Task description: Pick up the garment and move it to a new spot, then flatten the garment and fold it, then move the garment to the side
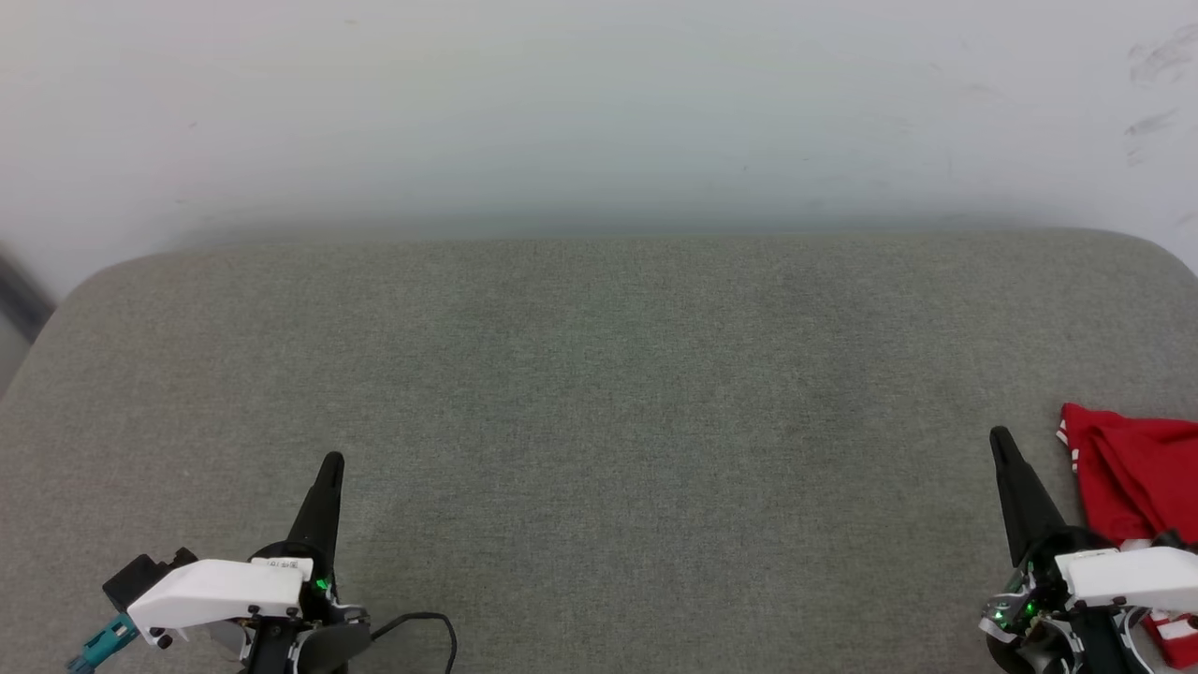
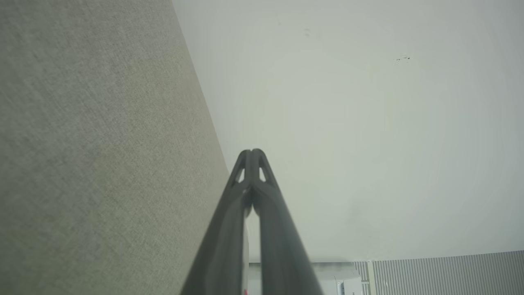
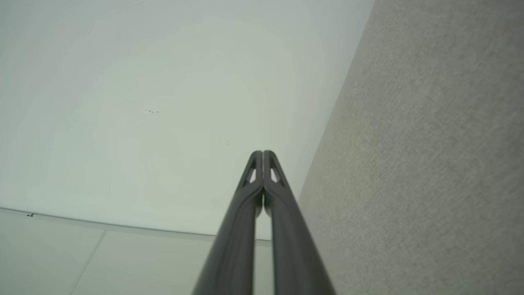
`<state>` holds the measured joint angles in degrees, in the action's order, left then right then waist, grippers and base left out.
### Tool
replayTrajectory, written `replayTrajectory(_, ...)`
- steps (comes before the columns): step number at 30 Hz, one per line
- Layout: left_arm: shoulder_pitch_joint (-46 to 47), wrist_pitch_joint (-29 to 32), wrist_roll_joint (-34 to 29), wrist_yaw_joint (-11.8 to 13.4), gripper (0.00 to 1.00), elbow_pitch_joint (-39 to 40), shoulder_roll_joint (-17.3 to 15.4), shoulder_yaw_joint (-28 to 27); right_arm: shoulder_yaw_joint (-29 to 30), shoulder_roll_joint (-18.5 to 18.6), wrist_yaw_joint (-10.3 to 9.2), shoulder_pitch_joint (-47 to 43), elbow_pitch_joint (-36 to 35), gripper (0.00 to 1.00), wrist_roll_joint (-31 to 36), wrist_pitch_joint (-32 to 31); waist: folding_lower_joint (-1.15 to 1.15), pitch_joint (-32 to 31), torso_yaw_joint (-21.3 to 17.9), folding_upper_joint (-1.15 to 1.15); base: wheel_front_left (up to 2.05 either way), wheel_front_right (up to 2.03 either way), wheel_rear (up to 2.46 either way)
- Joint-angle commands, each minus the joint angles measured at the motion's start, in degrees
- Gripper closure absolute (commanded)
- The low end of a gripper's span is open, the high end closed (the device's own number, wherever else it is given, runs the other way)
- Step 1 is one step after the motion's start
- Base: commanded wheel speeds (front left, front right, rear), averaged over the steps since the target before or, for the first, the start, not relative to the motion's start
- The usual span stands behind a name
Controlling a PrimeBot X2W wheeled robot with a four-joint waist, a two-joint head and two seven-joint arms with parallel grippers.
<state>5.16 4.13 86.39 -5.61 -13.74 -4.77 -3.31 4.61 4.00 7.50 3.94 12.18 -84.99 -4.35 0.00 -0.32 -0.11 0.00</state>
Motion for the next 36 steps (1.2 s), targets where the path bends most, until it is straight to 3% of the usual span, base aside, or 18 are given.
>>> replayTrajectory(1,1.0,0.43,1.14,-0.56,1.0,-0.01,0.3,-0.63,0.09,0.11,-0.01,1.24,0.26,1.0,-1.59,-0.27,0.0,0.05,0.01,0.0,0.0,0.0,0.0)
replayTrajectory(19,1.29,2.34,6.51,-2.14,1.0,-0.38,1.79,-3.19,0.53,-0.1,-0.02,2.62,1.95,1.0,-8.86,-1.21,0.0,0.49,0.11,0.0,0.0,0.0,0.0)
replayTrajectory(36,1.29,2.34,6.27,-2.1,1.0,-0.35,1.83,-3.26,0.86,-0.36,-0.02,2.63,1.93,1.0,-8.29,-1.35,0.0,0.5,0.11,0.0,0.0,0.0,0.0)
